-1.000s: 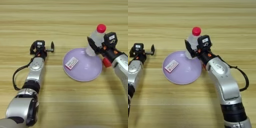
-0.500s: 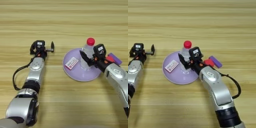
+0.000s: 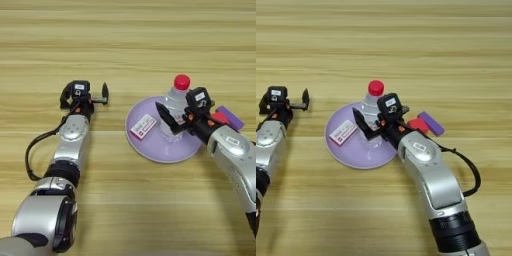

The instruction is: Move the objects on the table

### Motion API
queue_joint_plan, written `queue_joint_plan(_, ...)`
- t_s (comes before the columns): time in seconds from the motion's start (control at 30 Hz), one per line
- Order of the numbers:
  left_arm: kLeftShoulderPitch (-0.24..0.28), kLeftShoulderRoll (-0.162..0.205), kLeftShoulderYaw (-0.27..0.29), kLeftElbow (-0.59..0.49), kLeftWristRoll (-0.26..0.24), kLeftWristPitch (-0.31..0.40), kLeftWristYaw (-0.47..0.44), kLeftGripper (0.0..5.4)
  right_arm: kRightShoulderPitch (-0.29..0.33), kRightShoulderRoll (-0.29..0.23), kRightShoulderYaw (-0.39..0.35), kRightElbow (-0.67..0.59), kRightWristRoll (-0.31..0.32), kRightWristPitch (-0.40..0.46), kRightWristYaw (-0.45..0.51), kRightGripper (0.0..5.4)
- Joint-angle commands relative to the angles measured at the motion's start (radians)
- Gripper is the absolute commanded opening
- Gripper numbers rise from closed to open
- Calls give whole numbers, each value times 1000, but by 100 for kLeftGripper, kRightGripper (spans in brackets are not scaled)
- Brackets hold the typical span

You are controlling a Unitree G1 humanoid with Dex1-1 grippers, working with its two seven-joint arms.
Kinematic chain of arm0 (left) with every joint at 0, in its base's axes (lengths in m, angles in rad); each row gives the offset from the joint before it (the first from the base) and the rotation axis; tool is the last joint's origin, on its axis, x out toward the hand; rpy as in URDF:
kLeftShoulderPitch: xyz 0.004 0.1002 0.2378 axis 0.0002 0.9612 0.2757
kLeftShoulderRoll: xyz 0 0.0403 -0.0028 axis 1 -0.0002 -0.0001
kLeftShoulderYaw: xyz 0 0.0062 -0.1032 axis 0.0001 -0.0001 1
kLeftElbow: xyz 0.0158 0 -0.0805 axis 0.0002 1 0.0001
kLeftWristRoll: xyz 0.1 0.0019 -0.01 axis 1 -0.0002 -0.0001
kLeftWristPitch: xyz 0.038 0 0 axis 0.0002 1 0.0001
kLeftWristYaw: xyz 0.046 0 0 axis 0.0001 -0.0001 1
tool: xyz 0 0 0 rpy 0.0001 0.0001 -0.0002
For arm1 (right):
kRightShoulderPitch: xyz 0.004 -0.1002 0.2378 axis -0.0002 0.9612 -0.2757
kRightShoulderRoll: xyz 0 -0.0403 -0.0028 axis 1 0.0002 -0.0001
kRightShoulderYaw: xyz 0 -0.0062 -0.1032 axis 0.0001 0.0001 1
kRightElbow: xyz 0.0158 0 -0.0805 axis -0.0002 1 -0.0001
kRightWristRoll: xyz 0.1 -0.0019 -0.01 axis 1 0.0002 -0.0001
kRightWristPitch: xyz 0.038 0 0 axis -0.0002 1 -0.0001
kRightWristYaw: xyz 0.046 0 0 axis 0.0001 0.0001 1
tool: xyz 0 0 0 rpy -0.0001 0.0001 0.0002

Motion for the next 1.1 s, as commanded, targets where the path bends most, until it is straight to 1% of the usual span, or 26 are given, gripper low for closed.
queue_joint_plan(0.03,-10,-3,-7,0,2,4,4,540,-20,1,-18,-4,-2,-12,4,515)
queue_joint_plan(0.07,-9,-3,-7,0,2,4,4,540,-21,2,-20,-6,-1,-14,5,528)
queue_joint_plan(0.13,-9,-3,-7,-1,3,5,4,540,-22,4,-23,-8,-1,-16,6,537)
queue_joint_plan(0.27,-9,-3,-7,-1,3,5,4,540,-25,9,-30,-13,2,-24,7,537)
queue_joint_plan(0.6,-9,-3,-8,0,3,4,4,540,-50,22,-71,-90,46,-21,10,537)
queue_joint_plan(0.8,-8,-4,-9,-2,4,4,5,540,-70,29,-116,-175,90,-17,-3,537)
queue_joint_plan(0.93,-8,-4,-10,-2,2,3,5,540,-81,37,-161,-202,99,-57,-27,537)
queue_joint_plan(1.0,-8,-3,-11,-2,2,3,6,540,-93,43,-199,-202,97,-89,-51,537)
queue_joint_plan(1.03,-8,-3,-11,-2,1,3,6,540,-100,42,-217,-197,88,-111,-64,537)
queue_joint_plan(1.1,-8,-3,-11,-2,1,3,6,540,-121,28,-261,-168,53,-171,-99,537)
